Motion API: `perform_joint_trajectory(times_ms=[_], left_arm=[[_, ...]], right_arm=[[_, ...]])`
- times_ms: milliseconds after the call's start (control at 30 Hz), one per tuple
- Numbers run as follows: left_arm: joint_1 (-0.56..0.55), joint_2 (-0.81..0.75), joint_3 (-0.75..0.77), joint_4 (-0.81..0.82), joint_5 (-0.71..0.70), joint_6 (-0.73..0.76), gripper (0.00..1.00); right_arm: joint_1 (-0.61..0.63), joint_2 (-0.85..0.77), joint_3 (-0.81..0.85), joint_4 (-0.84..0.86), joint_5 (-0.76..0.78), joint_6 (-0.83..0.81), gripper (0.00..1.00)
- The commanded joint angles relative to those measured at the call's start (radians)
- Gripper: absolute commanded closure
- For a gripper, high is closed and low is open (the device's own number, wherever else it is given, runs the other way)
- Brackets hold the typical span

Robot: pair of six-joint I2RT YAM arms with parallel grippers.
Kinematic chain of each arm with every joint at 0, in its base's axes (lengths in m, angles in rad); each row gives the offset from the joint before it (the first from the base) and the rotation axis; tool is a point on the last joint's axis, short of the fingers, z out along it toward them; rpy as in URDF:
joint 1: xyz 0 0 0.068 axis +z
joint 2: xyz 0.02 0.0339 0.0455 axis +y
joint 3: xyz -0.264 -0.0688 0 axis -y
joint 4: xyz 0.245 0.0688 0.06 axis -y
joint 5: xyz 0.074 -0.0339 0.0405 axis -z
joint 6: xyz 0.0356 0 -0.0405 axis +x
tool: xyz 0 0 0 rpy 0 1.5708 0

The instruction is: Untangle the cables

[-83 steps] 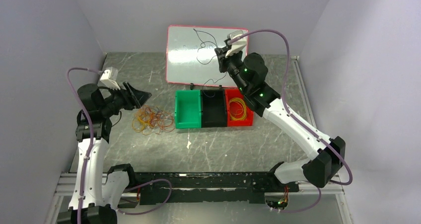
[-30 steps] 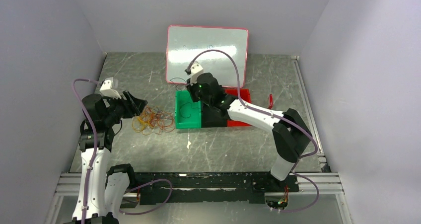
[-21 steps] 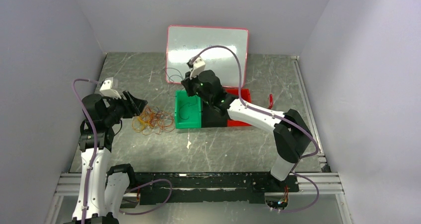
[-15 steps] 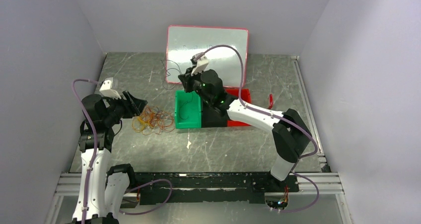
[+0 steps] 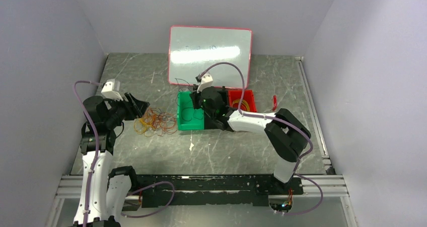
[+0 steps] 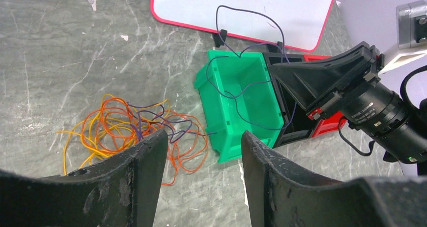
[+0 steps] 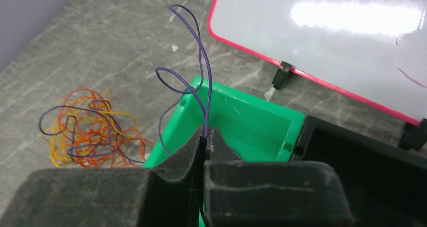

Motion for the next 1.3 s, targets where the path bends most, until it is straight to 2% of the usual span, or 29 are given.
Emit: perform_joint_trajectory(times_ms=[0, 200, 367, 533, 733, 1000, 1267], left_arm=[[-0.002, -0.015, -0.012, 0.028, 0.000, 0.010, 0.40], [-0.002, -0.012, -0.012, 0.028, 0.002, 0.012, 0.40], [-0.002, -0.012, -0.013, 0.030, 0.003, 0.010, 0.40], [-0.002, -0.009, -0.014, 0.030, 0.003, 0.010, 0.40], [-0.002, -0.008, -0.014, 0.030, 0.002, 0.010, 0.40], [-0.003, -0.010, -0.014, 0.030, 0.003, 0.012, 0.40], [-0.004, -0.006, -0.017, 0.034, 0.008, 0.011, 0.40]], right_arm=[[0.033, -0.028, 0.026, -0.133, 0.129, -0.040, 1.00], [0.069, -0.069, 0.007, -0.220, 0.257, -0.071, 1.00], [0.074, -0.133, -0.068, -0.223, 0.291, -0.050, 1.00], [0.075, -0.130, -0.054, -0.284, 0.241, -0.076, 1.00], [0.075, -0.055, 0.065, -0.432, 0.096, -0.127, 1.00], [0.075, 0.039, 0.241, -0.691, 0.089, -0.105, 1.00], [0.089, -0.038, 0.188, -0.731, 0.093, -0.091, 1.00]])
